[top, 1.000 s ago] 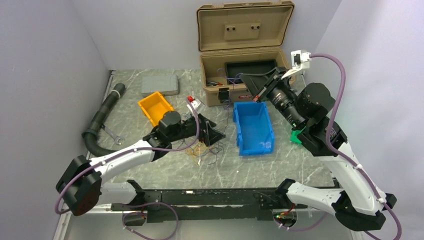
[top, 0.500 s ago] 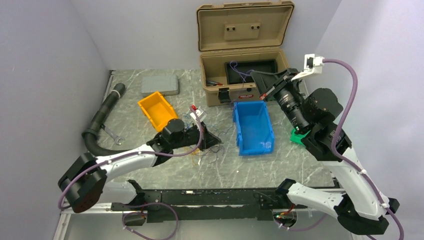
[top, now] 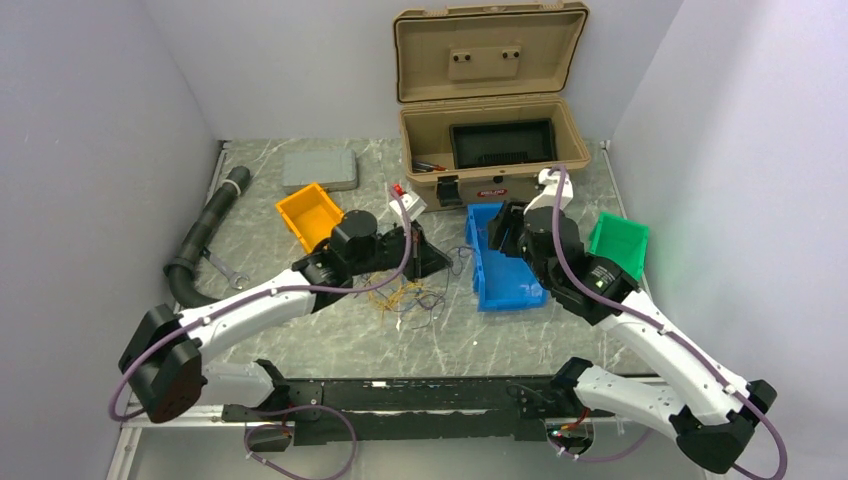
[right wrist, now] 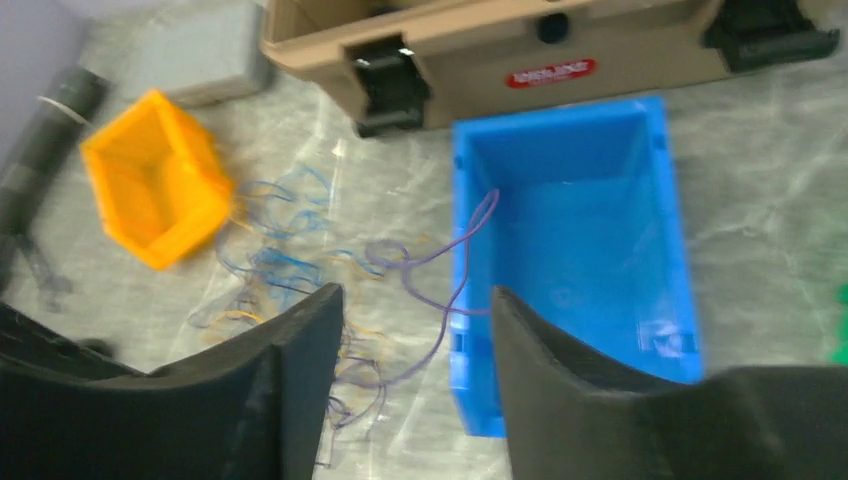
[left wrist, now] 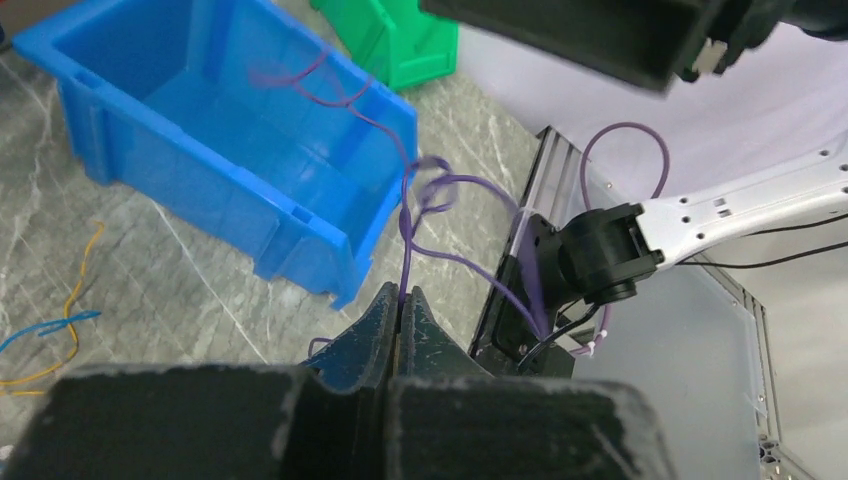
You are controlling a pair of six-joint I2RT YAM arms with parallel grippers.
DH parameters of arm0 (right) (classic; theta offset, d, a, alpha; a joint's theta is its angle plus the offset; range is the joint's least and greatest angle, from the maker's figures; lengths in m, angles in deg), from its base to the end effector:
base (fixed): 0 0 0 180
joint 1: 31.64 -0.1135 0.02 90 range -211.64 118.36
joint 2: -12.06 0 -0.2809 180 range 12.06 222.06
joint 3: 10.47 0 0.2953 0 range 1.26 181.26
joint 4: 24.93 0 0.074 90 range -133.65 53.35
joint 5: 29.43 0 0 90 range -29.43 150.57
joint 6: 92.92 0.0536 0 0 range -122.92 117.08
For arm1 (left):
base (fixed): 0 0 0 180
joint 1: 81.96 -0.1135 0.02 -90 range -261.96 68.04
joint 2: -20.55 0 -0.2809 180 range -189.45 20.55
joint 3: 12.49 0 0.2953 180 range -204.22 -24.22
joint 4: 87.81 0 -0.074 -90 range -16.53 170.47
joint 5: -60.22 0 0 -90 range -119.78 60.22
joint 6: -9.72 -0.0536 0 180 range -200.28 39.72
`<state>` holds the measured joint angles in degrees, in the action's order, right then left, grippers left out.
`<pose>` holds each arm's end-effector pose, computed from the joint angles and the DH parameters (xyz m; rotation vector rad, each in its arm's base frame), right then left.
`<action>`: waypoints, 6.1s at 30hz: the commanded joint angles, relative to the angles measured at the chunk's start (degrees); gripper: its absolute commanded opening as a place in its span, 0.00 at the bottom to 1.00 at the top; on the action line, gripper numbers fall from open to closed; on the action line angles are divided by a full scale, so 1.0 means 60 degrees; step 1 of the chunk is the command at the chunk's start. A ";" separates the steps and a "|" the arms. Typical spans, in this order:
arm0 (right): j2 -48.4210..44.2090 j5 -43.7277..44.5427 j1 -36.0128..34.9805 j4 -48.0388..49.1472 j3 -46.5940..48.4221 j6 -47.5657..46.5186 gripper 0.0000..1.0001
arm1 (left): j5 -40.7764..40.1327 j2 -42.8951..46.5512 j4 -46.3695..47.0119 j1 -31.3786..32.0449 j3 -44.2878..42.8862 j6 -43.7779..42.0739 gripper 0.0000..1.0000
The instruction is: Untangle the cables
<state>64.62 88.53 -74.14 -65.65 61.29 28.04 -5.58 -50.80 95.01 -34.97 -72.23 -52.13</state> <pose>0.1947 0.1443 0.3891 0.1288 1.9159 0.3929 0.2165 -0.2642 0.3014 0.6456 1.7900 -1.2963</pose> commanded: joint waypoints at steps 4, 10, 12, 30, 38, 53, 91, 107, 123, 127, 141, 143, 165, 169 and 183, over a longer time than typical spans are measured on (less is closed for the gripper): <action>-0.0699 -0.0472 0.0067 -0.0720 -0.0553 -0.0541 0.76 | 0.0130 -0.0876 -0.0530 0.0024 -0.1010 -0.0013 0.00; -0.2430 -0.2758 0.0063 0.0624 -0.2444 -0.0937 0.75 | 0.0125 -0.1243 -0.1089 0.0023 -0.1823 -0.0156 0.00; -0.2944 -0.3734 0.0070 0.1422 -0.3192 -0.0919 0.75 | 0.0167 -0.1329 -0.1194 0.0024 -0.2019 -0.0207 0.00; -0.1747 -0.5769 -0.0016 0.7316 -0.6100 -0.1379 0.64 | 0.1415 -0.1147 -0.1225 0.0037 -0.2450 0.0368 0.00; -0.0994 -0.5406 -0.0019 0.8388 -0.6209 -0.0951 0.42 | 0.2075 -0.0805 -0.0681 0.0041 -0.2469 0.0933 0.00; -0.1893 -0.4294 -0.0021 0.6539 -0.5220 -0.0339 0.00 | -0.0164 0.1574 -0.2408 -0.0907 -0.0564 -0.0812 0.88; 0.0087 -0.0913 0.2504 -0.0180 -0.0235 0.0173 0.00 | -0.2601 0.1175 -0.3478 -0.1640 0.1152 -0.0766 0.87; 0.1349 -0.2441 0.3136 -0.0563 -0.0488 -0.0441 0.84 | -0.3357 0.1823 -0.5130 -0.1797 0.0749 -0.0775 0.90; 0.1345 -0.6616 0.2948 0.0684 -0.2247 -0.0537 0.73 | -0.3230 0.1387 -0.5339 -0.1798 0.0622 -0.0680 0.91; 0.1700 -0.6198 0.1539 0.0887 -0.2102 -0.0702 0.72 | -0.3290 0.0851 -0.5383 -0.1808 0.0634 -0.0631 0.89; 0.3528 -0.4141 -0.0670 0.0440 -0.1648 -0.0332 0.71 | -0.3008 -0.0254 -0.5420 -0.1802 0.0181 -0.1026 0.87; 0.3486 -0.3536 -0.0665 0.0025 -0.1655 -0.0178 0.72 | -0.2927 -0.0461 -0.5375 -0.1806 0.0088 -0.1028 0.86; 0.2074 -0.3167 0.3415 -0.1127 -0.2031 -0.1035 0.80 | -0.2667 -0.0126 -0.5155 -0.1352 0.0099 -0.1123 0.86; 0.1412 -0.3555 0.3382 -0.1244 -0.1455 -0.1357 0.81 | -0.3033 -0.0443 -0.5393 -0.1345 -0.0116 -0.1145 0.86; 0.1383 -0.5476 -0.0217 -0.0445 -0.1184 0.0251 0.77 | -0.2869 -0.2917 -0.4682 -0.1636 -0.0951 -0.0741 0.85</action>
<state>73.43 62.15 -71.85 -73.84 57.75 22.30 -23.59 -65.62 63.87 -43.70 -76.14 -57.93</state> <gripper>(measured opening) 0.782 0.859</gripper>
